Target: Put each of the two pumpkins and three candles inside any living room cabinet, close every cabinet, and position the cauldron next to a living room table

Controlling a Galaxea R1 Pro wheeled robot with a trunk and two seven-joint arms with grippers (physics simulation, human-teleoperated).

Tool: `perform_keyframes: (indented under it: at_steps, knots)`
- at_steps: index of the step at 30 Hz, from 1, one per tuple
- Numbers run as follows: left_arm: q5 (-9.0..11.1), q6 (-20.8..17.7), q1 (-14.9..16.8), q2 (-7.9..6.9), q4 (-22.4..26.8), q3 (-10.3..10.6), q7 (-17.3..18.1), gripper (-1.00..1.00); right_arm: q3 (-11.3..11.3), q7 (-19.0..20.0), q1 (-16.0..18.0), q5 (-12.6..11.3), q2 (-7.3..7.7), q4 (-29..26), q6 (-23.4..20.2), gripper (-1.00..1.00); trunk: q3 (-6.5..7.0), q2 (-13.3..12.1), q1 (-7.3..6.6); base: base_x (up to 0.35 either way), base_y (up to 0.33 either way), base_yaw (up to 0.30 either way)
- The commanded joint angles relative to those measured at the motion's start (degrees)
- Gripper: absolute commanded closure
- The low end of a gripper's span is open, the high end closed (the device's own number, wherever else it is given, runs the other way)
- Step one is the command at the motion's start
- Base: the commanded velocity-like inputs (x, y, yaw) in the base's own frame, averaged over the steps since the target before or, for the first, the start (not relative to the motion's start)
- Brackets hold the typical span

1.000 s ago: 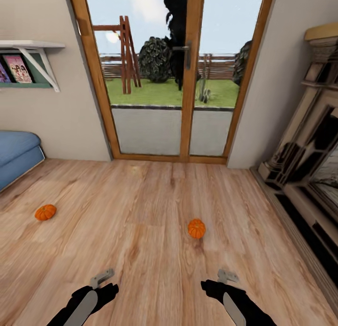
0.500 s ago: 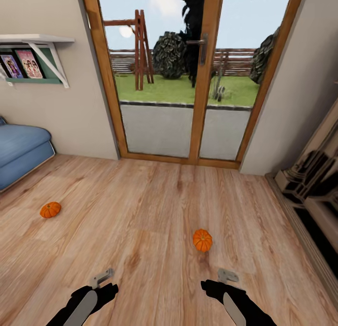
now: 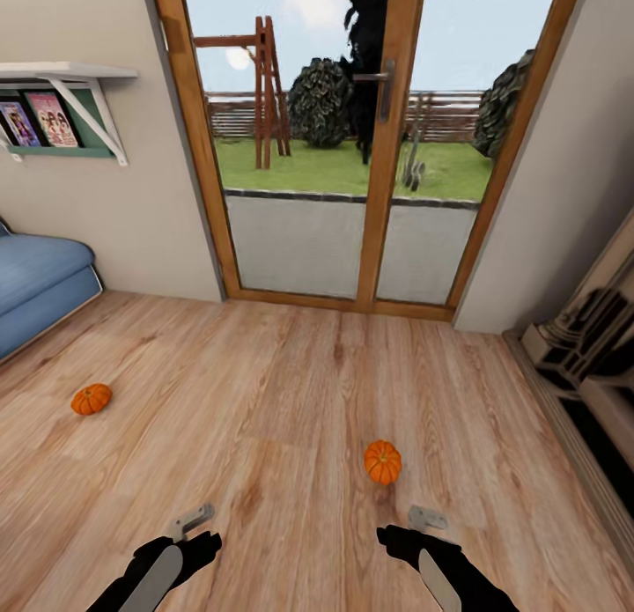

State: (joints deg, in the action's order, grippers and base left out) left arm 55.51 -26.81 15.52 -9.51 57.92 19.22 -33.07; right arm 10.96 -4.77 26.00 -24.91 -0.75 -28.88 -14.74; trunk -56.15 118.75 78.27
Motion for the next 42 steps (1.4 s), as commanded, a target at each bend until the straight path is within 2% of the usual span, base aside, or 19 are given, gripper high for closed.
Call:
perform_keyframes:
  at_steps: [1, 15, 30, 32, 36, 42]
  knots:
    - [0.5, 0.0, 0.0, -0.07, 0.1, 0.2, -0.5, -1.00, 0.4, -0.5, 0.0, -0.6, 0.05, -0.1, -0.2, -1.00, -0.05, 0.0, 0.00, 0.086, 0.000, 0.000]
    - [0.5, 0.0, 0.0, -0.07, 0.1, 0.2, -0.5, -1.00, 0.4, -0.5, 0.0, -0.6, 0.05, -0.1, -0.2, -1.00, -0.05, 0.0, 0.00, 0.165, 0.078, 0.000]
    - [0.4, 0.0, 0.0, 0.10, 0.1, 0.7, -0.5, -1.00, 0.0, -0.2, 0.0, -1.3, 0.31, -0.1, -0.1, -1.00, -0.27, 0.0, 0.00, 0.082, -0.066, -0.023]
    - [0.4, 0.0, 0.0, 0.12, 0.1, 0.8, -0.5, -1.00, -0.2, 1.4, 0.0, -1.4, 0.41, -0.1, -0.1, -1.00, -0.28, 0.0, 0.00, 0.024, -0.001, -0.003]
    - [0.3, 0.2, 0.0, 0.35, 0.0, 1.2, -0.6, -1.00, -0.6, 7.6, 0.0, -1.7, 0.62, 0.1, -0.2, -1.00, -0.28, 0.0, 0.00, 0.182, 0.000, -0.001]
    - [-1.1, 6.0, 0.0, 0.44, -2.1, 1.8, -0.6, -1.00, -0.7, 10.2, 0.0, -1.9, 0.72, 0.4, -0.1, -1.00, -0.28, 0.0, 0.00, 0.141, 0.000, 0.000]
